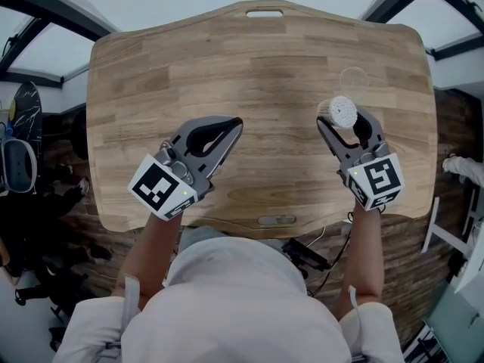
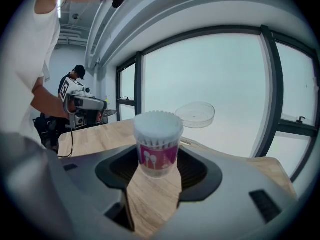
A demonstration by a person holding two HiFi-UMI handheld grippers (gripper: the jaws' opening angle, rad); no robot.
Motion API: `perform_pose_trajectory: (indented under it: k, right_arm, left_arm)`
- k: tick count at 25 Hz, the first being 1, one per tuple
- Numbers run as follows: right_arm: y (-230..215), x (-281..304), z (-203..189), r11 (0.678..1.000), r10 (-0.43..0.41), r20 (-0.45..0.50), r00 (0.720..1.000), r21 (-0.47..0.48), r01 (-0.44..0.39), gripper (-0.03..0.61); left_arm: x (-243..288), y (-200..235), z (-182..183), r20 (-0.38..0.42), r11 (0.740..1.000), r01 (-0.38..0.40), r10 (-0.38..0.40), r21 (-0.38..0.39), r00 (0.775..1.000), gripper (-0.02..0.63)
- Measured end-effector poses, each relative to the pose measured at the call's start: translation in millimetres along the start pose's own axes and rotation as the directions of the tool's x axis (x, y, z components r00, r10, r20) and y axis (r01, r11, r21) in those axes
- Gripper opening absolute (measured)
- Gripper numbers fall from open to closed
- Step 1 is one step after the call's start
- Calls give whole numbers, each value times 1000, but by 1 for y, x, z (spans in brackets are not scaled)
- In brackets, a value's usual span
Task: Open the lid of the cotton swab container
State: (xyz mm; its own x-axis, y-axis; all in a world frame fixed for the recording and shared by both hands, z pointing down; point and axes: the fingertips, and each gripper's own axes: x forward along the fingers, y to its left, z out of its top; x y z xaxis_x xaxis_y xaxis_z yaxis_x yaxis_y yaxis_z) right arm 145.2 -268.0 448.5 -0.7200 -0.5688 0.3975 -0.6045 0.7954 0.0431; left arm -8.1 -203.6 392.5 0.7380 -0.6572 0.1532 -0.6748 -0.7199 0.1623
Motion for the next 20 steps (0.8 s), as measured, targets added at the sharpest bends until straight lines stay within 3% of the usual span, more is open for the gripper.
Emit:
perform_pose_trajectory:
  k: [6,20]
  right_arm:
    - [-19,23,-14,998,-42,5,999,42,42,251]
    - [-68,77,-87,981,-176,-93,980,61,182,252]
  left_arm:
    - [-3,7,-4,-8,1000,-18,18,-3,1000,12]
    - [0,18,-24,-25,998,-60,60,-12,998,12]
